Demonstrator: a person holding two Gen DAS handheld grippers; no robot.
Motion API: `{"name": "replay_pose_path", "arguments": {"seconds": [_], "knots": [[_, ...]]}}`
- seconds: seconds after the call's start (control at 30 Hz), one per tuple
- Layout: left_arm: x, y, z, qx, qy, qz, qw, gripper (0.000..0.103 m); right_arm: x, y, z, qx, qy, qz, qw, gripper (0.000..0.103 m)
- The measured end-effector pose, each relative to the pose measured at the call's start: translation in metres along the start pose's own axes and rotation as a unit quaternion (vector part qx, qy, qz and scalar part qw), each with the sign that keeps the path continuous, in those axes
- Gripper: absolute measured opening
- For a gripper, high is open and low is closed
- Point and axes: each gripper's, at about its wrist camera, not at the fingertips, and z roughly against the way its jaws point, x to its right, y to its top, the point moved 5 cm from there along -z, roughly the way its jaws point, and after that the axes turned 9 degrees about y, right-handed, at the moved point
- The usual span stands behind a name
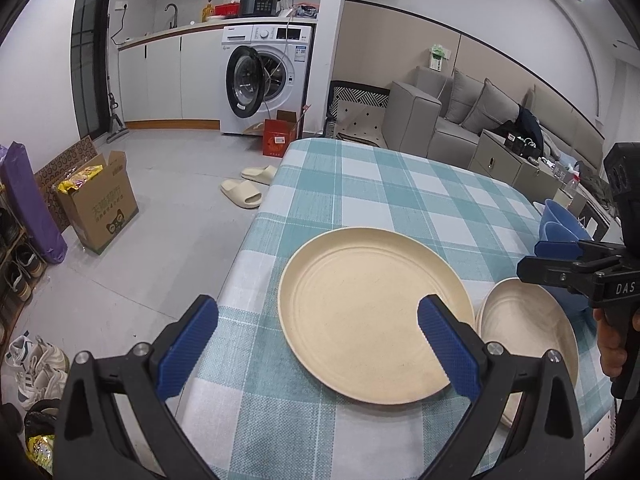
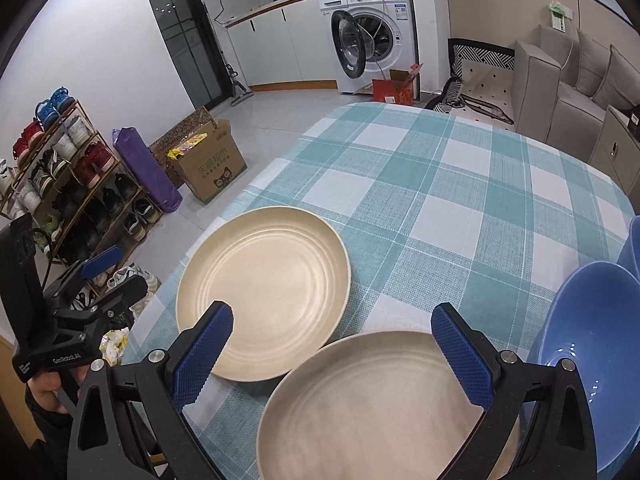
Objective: Organize plates and bowls
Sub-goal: 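Move both grippers forward toward the rims of the cream plates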
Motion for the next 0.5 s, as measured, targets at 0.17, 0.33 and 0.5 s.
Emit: {"name": "replay_pose_path", "arguments": {"seconds": [0.17, 0.33, 0.5], "knots": [[-0.005, -0.005, -0.012, -0.016, 0.006, 0.009, 0.9998, 0.101, 0.003, 0.0, -0.015, -0.011, -0.007, 0.0, 1.0, 0.1], [-0.009, -0.01, -0.023, -0.032, 0.011, 0.015, 0.9993, 0.101, 0.006, -0.001, -0.031, -0.025, -0.012, -0.001, 1.0, 0.097], [-0.01, -0.015, -0.034, -0.048, 0.014, 0.018, 0.9986, 0.101, 0.007, -0.003, -0.046, -0.038, -0.019, 0.003, 0.999, 0.095]]}}
